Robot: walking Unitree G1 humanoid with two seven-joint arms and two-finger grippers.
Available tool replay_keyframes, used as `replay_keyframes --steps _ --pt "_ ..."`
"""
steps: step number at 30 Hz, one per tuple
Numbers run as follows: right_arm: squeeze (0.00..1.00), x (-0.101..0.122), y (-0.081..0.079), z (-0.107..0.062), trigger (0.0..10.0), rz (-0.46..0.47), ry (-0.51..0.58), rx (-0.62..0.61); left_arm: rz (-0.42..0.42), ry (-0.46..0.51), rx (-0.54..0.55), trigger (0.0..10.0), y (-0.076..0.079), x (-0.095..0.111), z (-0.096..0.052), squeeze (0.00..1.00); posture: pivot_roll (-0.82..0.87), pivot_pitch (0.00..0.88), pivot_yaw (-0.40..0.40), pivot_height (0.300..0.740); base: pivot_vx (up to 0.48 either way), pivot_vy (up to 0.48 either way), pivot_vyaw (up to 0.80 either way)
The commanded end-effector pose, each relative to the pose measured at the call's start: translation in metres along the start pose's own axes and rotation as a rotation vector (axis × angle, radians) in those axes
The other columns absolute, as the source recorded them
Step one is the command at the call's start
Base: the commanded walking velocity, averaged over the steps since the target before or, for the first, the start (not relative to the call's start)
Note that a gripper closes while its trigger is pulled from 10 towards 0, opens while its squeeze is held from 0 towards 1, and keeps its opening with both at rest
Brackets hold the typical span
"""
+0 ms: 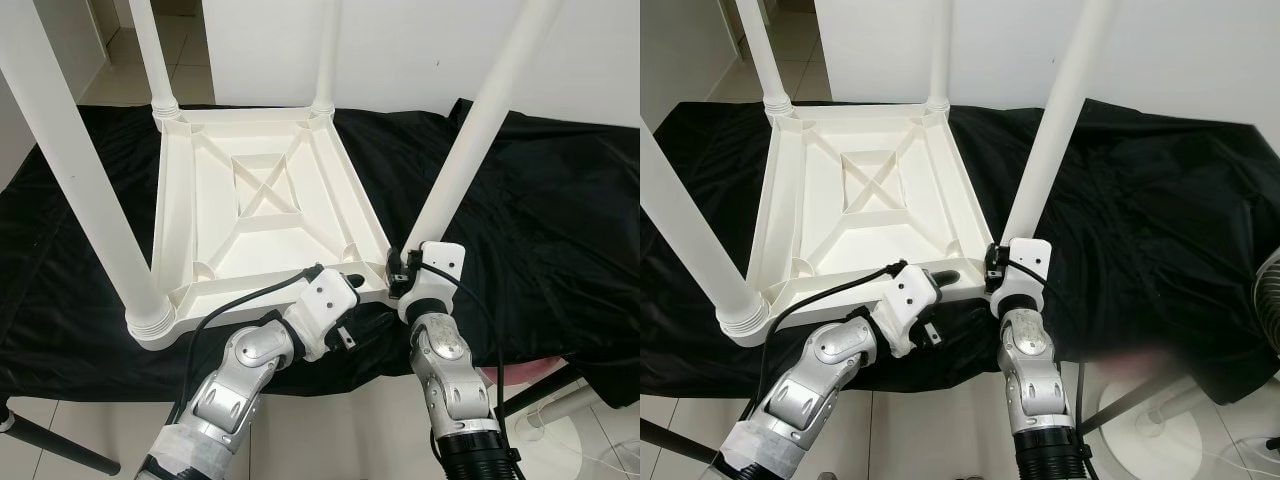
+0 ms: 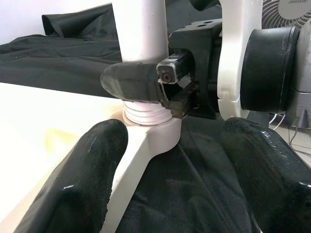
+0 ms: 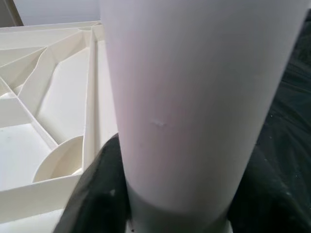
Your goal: Building children table
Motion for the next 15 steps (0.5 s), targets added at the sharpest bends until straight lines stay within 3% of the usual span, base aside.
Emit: replay_keyframes --steps 1,4,5,15 --pt "0.6 -0.0111 -0.0097 -0.0063 10.0 0.059 -0.047 -0.007 0.009 -0.008 0.02 10.0 -0.0014 -0.0036 0.0014 0.0 -0.04 0.026 -0.069 0.74 0.0 0.0 0.0" --pt "0.6 -0.0099 -0.01 -0.0058 10.0 0.055 -0.043 -0.004 0.008 -0.008 0.02 10.0 -0.0016 -0.0035 0.0016 0.0 -0.04 0.026 -0.069 0.74 0.0 0.0 0.0" --pt "1.0 -0.009 -0.0095 -0.0049 10.0 0.045 -0.034 0.011 0.01 -0.007 0.02 10.0 -0.0015 -0.0034 0.0019 0.0 -0.04 0.024 -0.07 0.74 0.0 0.0 0.0" --pt "1.0 -0.0027 -0.0001 0.0011 10.0 0.024 0.021 0.147 0.012 -0.005 0.02 10.0 -0.0014 -0.0028 0.0028 0.0 -0.05 0.024 -0.069 0.74 0.0 0.0 0.0"
Point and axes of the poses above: a point about 5 cm out from each wrist's last joint towards the gripper, its own z axis pointing out of the wrist towards the gripper, its own x axis along the axis of the wrist's last joint, y = z × x, the point moved 6 cm from there along z, pointing out of the wrist towards the gripper, and after that the axes turned 12 degrees about -z, right-handed, at the moved point
